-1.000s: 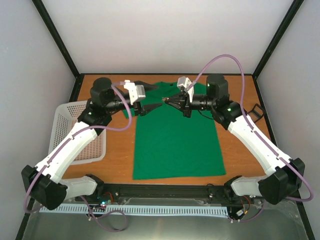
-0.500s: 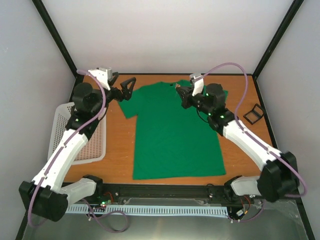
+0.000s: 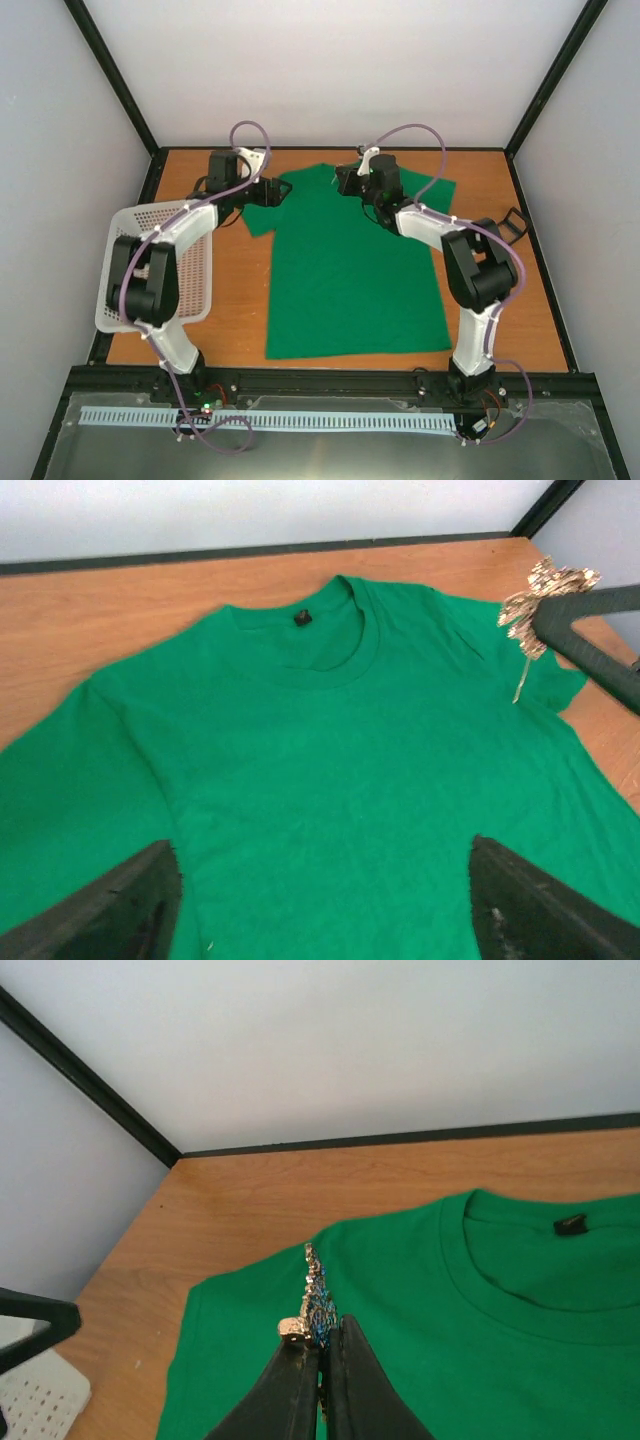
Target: Pin the brooch onto the clothing
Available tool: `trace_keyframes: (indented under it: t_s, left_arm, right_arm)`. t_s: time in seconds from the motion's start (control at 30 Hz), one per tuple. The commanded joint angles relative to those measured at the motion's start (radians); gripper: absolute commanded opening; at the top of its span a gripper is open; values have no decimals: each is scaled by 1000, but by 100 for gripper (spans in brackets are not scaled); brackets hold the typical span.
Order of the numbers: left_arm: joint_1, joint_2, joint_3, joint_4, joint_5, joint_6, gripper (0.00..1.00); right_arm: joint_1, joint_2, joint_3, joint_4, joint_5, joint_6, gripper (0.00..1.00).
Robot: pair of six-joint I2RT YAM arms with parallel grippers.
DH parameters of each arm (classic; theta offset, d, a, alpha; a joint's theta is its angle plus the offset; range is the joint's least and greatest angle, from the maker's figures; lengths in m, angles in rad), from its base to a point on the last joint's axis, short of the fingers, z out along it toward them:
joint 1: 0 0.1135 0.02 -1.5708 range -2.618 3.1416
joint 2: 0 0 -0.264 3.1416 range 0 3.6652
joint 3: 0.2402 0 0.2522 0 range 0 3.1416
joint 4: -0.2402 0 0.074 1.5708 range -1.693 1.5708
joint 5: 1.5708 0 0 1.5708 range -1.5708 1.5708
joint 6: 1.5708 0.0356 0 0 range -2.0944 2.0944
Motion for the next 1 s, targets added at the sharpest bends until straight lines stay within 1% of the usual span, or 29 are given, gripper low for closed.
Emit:
trace_keyframes:
  t_s: [0.0, 0.03, 0.07, 0.17, 0.27, 0.33, 0.4, 0.5, 0.6, 0.73, 0.83, 0.97]
  left_arm:
    - [-4, 181, 187, -26, 108, 155, 73]
    - [-10, 233, 237, -77, 106, 182, 69]
    - [-23, 276, 277, -109, 88, 198, 68]
    - [-73, 366, 369, -176, -20, 293, 69]
    - [-99, 427, 442, -217, -50, 356, 69]
    - [-102, 472, 494, -262, -47, 371, 69]
    - [-111, 510, 532, -300, -59, 382, 70]
    - [-134, 536, 528, -287, -87, 394, 72]
    - [-155, 558, 520, -253, -137, 397, 72]
    - [-170, 601, 548, -239, -240, 413, 66]
    - [-173, 627, 568, -247, -270, 441, 64]
    - [-177, 640, 581, -251, -257, 453, 64]
  right_arm:
    - [-20, 126, 97, 73, -41, 49, 3]
    - [-28, 153, 110, 76, -55, 59, 3]
    - [-35, 172, 124, 76, -69, 64, 3]
    - [-57, 227, 202, -2, -124, 44, 3]
    - [-67, 271, 271, -70, -196, -16, 3]
    - [-75, 283, 280, -73, -219, -55, 3]
    - [-90, 284, 277, -72, -229, -57, 3]
    - [-120, 293, 277, -52, -290, -29, 3]
    - [-124, 315, 310, -85, -337, -46, 3]
    - [-126, 331, 329, -113, -350, -49, 3]
    - [-126, 338, 336, -114, -366, -37, 3]
    - [-126, 349, 341, -120, -374, -36, 3]
